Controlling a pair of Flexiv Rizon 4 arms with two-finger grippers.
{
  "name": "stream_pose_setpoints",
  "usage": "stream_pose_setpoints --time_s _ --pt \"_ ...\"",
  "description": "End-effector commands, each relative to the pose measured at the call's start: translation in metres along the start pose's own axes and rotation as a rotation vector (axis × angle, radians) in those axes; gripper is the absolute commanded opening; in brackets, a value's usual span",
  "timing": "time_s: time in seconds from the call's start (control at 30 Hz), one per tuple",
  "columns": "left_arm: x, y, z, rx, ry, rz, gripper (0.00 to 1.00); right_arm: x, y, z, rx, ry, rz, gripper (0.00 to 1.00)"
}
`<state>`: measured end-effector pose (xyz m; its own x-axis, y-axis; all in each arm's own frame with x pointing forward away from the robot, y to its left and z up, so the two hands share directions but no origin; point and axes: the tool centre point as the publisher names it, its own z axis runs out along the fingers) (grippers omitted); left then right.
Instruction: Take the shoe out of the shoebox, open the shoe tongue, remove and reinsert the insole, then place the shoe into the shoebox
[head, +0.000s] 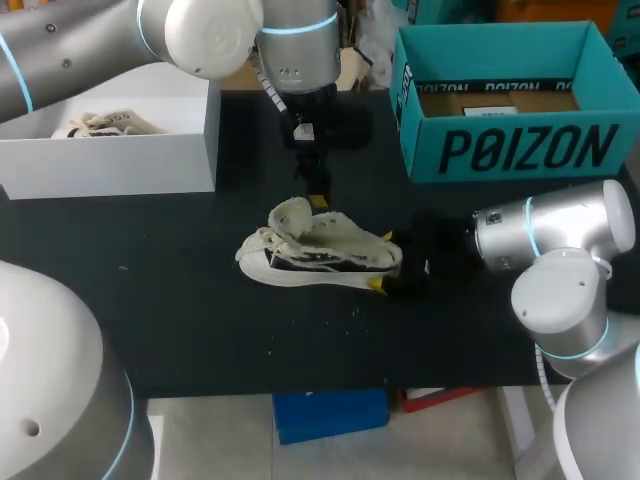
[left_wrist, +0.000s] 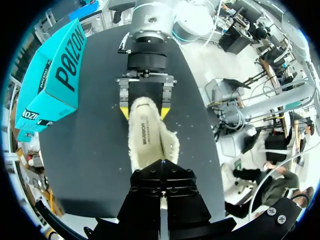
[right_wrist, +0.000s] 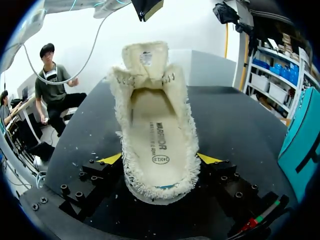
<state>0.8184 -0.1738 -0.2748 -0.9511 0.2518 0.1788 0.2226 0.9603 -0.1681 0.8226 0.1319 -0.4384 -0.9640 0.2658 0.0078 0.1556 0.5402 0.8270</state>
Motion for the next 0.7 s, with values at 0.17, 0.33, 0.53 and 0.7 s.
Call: stream_pose_setpoints --time_s 0.17,0.33,0.53,0.7 --pt "-0.013 0.011 0.027 0.033 0.008 -0.012 0.00 0.000 -0.002 0.000 0.002 -0.001 0.001 0.00" --pt "-0.022 0.011 0.037 0.042 0.042 -0.021 0.00 0.000 -0.002 0.000 0.002 -0.001 0.001 0.00" --pt "-0.028 0.010 0.052 0.046 0.083 -0.019 0.00 0.000 -0.002 0.000 0.002 -0.001 0.001 0.00" --pt "-0.032 0.010 0.065 0.051 0.111 -0.019 0.00 0.000 -0.002 0.000 0.002 -0.001 0.001 0.00"
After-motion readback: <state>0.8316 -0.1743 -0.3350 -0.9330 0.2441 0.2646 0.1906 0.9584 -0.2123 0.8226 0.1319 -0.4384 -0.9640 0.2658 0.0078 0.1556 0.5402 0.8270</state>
